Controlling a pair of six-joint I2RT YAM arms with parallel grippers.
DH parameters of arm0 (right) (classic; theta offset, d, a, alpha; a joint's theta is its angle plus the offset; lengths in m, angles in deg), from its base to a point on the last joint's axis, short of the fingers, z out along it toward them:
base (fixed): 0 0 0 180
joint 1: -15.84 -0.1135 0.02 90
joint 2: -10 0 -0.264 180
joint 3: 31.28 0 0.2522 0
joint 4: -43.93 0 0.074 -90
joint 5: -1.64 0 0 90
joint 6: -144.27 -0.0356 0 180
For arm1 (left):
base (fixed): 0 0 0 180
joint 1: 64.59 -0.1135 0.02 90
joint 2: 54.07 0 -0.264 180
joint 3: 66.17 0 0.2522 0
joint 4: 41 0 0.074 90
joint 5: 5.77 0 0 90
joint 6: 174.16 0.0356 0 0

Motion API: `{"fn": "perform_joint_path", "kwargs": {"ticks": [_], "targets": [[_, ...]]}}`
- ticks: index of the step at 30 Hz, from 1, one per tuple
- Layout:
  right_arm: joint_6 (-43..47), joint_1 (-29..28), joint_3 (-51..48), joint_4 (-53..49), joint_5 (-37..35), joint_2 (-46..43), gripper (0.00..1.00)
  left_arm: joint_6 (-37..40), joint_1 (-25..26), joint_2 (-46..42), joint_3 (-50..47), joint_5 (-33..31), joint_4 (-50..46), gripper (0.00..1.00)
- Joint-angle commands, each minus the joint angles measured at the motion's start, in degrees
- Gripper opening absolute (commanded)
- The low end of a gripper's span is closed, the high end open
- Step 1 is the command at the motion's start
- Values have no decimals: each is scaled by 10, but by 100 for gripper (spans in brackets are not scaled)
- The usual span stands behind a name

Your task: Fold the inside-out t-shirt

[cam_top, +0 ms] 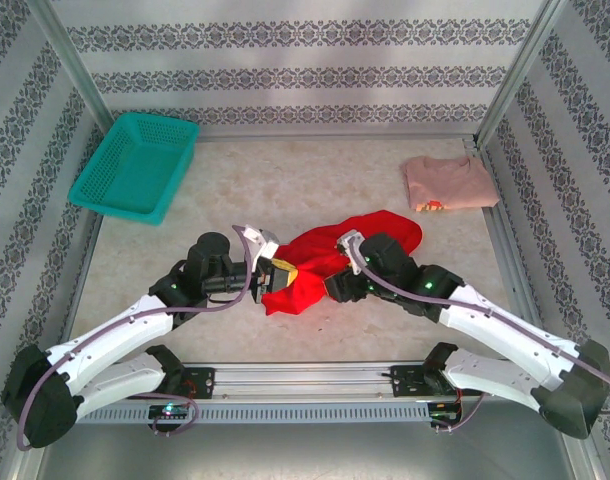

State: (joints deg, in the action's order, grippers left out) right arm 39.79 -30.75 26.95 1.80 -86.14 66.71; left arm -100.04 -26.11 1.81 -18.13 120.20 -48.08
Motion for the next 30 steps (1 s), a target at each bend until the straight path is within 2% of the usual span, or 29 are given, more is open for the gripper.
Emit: {"fn": "perform_joint_path", "kwargs": {"ticks": [1, 6, 8, 9, 11, 12, 15, 17, 18, 20, 23, 30], "targets": [[36, -6, 26, -12, -89, 12, 61, 21, 11, -4, 6, -6, -8, 0], [28, -6, 43, 2, -157, 53, 53, 22, 12, -4, 4, -7, -11, 0], [31, -5, 51, 17, -160, 75, 46, 21, 12, -5, 2, -11, -11, 0], [32, -1, 57, 22, -149, 84, 38, 21, 12, -4, 1, -18, -16, 0], [26, 20, 74, 20, -79, 93, 9, 17, 11, -5, 1, -53, -30, 0], [16, 33, 77, 25, -38, 85, 0, 12, 12, -4, 1, -79, -41, 0], [-50, 84, 37, 126, 172, 31, 0, 21, 19, 15, 17, -163, -103, 0], [-123, 110, 2, 220, 271, 5, 0, 42, 26, 37, 33, -184, -146, 13], [-144, 114, -6, 244, 292, 0, 0, 47, 29, 43, 39, -186, -156, 18], [-164, 117, -15, 264, 312, -5, 0, 46, 34, 41, 43, -184, -155, 35], [-175, 125, -27, 274, 329, -6, 0, 36, 36, 18, 46, -187, -137, 51], [-192, 147, -27, 269, 351, -1, 0, 64, 63, 36, 97, -242, -180, 66]]}}
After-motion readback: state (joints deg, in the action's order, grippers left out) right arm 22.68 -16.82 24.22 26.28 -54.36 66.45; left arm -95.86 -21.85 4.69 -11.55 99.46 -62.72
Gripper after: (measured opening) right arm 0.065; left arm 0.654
